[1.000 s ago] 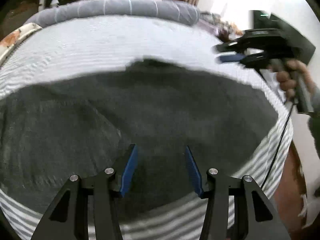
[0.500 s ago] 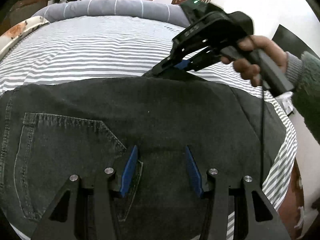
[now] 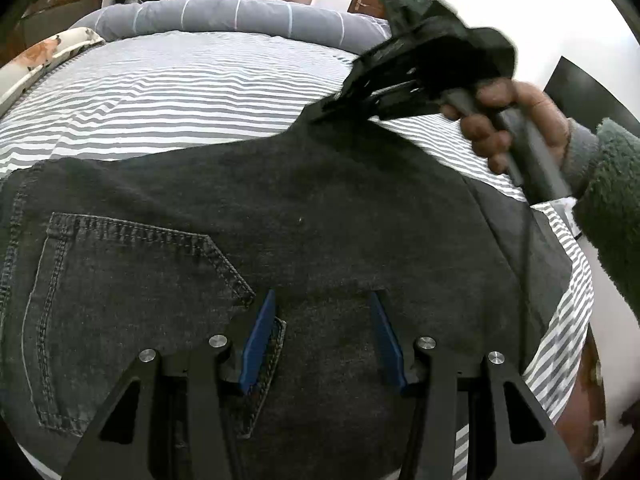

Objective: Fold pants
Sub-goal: 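Open both tools and release the folded jeans onto the bed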

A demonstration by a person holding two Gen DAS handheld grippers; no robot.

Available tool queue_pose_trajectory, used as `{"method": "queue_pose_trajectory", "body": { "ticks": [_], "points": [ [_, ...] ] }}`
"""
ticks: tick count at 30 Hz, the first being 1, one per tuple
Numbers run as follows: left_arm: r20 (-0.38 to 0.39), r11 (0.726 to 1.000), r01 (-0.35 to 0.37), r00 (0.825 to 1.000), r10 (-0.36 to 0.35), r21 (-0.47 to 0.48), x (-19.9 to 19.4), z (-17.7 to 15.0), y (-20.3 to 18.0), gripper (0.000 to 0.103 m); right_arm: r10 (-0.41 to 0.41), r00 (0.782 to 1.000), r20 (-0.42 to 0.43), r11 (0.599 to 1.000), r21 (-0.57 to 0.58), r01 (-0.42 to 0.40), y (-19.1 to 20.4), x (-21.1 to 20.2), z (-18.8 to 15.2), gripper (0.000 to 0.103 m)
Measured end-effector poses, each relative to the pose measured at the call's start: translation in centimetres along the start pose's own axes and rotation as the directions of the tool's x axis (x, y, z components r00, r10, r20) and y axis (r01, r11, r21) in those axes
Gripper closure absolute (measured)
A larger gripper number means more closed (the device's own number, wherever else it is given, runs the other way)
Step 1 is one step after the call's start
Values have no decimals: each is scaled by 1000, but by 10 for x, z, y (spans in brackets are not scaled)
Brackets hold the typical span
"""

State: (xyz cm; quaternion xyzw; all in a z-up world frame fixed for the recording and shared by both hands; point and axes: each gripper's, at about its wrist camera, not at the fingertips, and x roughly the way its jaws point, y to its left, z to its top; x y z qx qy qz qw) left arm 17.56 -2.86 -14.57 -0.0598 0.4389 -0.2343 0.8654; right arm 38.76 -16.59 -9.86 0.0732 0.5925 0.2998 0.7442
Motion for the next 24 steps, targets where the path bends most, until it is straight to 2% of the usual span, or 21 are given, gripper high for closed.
{"method": "queue_pose_trajectory", "body": {
  "ticks": [2,6,7,8,9,10,14,16,18,19,21,24],
  "points": [
    [4,1000,-5,1000,5,5,0,-2,-2,53,-54,998,-13,998,-19,53,-2,17,0,100],
    [4,1000,-16,1000,16,23,1,-5,-6,53,-49,999,-8,999,8,49,-6,17,3,99],
    [2,1000,-18,1000,18,25,1,-5,-7,53,-62,998,-8,998,24,62,-5,14,3,93],
    [-1,1000,-19,1000,19,24,1,-5,-9,53,-88,996,1,996,32,87,-5,9,3,82],
    [-4,1000,-18,1000,18,21,1,-5,-10,53,-141,990,32,990,26,140,1,-1,2,78],
    [-9,1000,-15,1000,15,10,0,-4,-10,53,-158,986,49,987,19,158,4,-4,1,77],
    [-4,999,17,1000,-17,-47,-15,-3,-7,53,-180,975,129,984,35,177,8,-43,-16,77],
    [4,1000,16,1000,-15,-23,-23,-8,-11,53,-165,975,149,986,14,164,16,-53,-29,77],
    [-14,1000,-4,1000,4,19,-21,-16,-16,53,-112,985,134,994,26,110,17,-50,-41,79],
    [-34,999,-18,999,19,27,-17,-21,-18,53,-121,985,127,992,36,117,17,-47,-43,80],
    [-45,999,-24,999,25,25,-14,-23,-18,53,-192,976,100,981,62,186,8,-32,-45,81],
    [-48,999,-36,998,37,28,-13,-24,-19,53,-270,959,84,957,132,258,-16,-19,-43,92]
  ]
}}
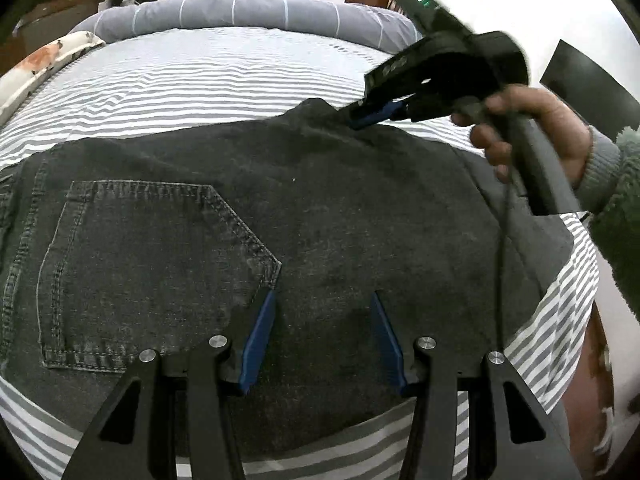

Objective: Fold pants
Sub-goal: 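Open both tools and release the folded jeans onto the bed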

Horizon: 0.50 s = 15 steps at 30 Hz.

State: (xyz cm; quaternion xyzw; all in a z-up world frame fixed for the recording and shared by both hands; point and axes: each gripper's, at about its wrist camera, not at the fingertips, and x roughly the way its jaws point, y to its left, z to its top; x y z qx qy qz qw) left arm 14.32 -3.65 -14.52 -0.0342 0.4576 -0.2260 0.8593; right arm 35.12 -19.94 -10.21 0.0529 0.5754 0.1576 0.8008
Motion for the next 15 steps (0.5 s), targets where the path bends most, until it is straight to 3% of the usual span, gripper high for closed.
{"method": "queue_pose_trajectory", "body": {
  "ticks": [3,4,8,15],
  "points": [
    [-19,1000,-12,1000,12,-1,4,3,-2,53,17,999,27,998,58,-19,-8,-1,3,95],
    [-26,1000,-21,999,21,2,4,4,-4,53,31,999,37,997,74,-34,-10,-5,3,87],
    [-46,998,-65,997,66,22,8,6,-13,52,35,995,94,995,91,-44,-11,-39,-11,83],
    [-60,990,-125,990,129,71,17,6,-36,35,61,975,216,973,203,-106,-41,-131,-95,66]
  ]
}}
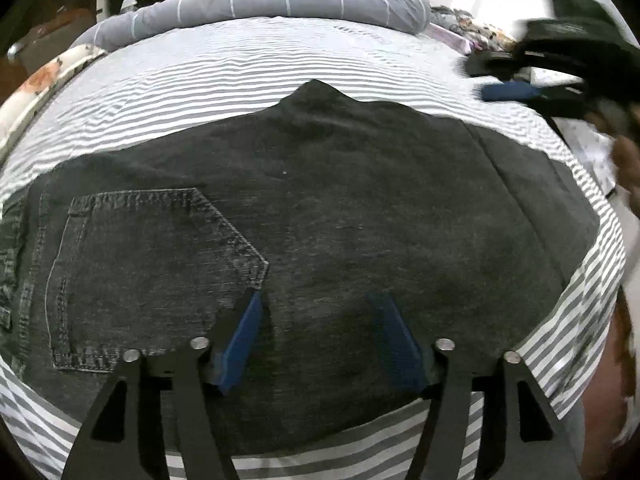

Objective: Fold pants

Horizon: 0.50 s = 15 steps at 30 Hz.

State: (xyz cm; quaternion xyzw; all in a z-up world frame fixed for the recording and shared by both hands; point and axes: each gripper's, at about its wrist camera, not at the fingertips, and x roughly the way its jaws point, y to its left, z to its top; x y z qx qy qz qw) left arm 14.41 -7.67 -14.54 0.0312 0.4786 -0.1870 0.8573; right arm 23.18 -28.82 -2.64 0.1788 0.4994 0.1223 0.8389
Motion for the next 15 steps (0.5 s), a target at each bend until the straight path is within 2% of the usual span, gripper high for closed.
{"method": "queue_pose_trajectory", "body": {
  "ticks": [4,8,12,15],
  "points": [
    [-12,1000,-12,1000,12,-8,-1,3,-2,32,20,998,53,990,142,-27,-46,-47,-47,65],
    [22,999,22,1000,-21,-49,-17,7,-4,32,22,993,113,944,325,-58,-102,-83,-111,65],
    [44,1000,23,999,-22,-9,-23,11,-22,32,63,985,160,872,472,-132,-145,-90,-165,65],
    [24,999,36,999,-36,6,-16,12,-39,32,92,980,178,832,527,-174,-153,-77,-184,64]
  ]
}}
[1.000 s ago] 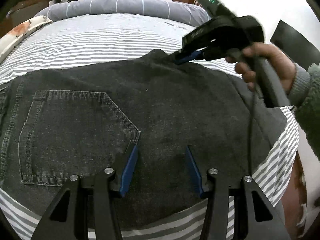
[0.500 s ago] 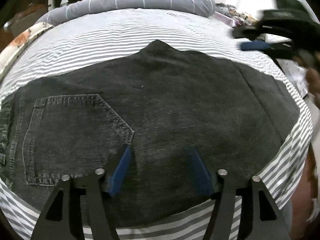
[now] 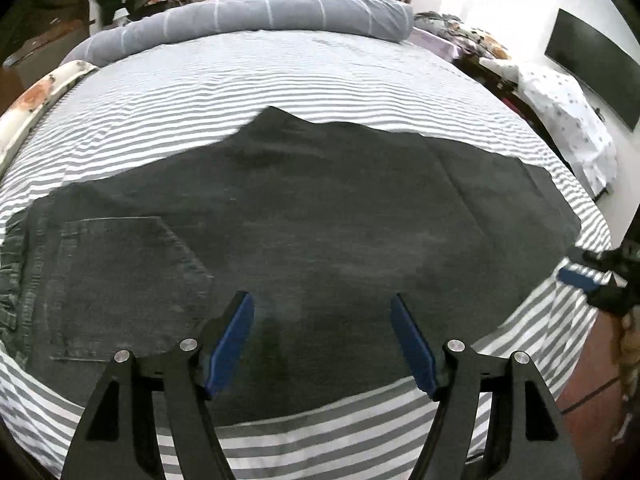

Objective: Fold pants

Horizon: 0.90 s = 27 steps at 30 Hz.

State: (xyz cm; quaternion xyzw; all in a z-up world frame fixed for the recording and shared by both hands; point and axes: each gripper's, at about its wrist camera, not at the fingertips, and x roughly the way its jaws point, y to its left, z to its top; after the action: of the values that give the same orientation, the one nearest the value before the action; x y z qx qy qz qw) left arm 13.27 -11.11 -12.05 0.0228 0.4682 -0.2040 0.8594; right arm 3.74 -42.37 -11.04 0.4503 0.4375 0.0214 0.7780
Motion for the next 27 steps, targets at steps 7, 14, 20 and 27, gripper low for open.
{"method": "queue_pose_trajectory", "body": {
  "ticks": [7,14,20,27],
  "points": [
    [-18,999,38,999,-38,16,13,7,-39,32,54,998,19,996,74,-55,-21,25,-6,64],
    [-37,995,71,997,-69,70,34,14,-80,32,84,982,170,986,127,-106,-56,2,29,72],
    [-49,989,78,996,-73,127,47,15,-107,32,3,950,314,984,169,-59,-99,-34,76,78],
    [-46,979,37,999,-28,201,59,12,-129,31,-21,944,329,987,156,-33,-117,-50,107,91]
  ]
}}
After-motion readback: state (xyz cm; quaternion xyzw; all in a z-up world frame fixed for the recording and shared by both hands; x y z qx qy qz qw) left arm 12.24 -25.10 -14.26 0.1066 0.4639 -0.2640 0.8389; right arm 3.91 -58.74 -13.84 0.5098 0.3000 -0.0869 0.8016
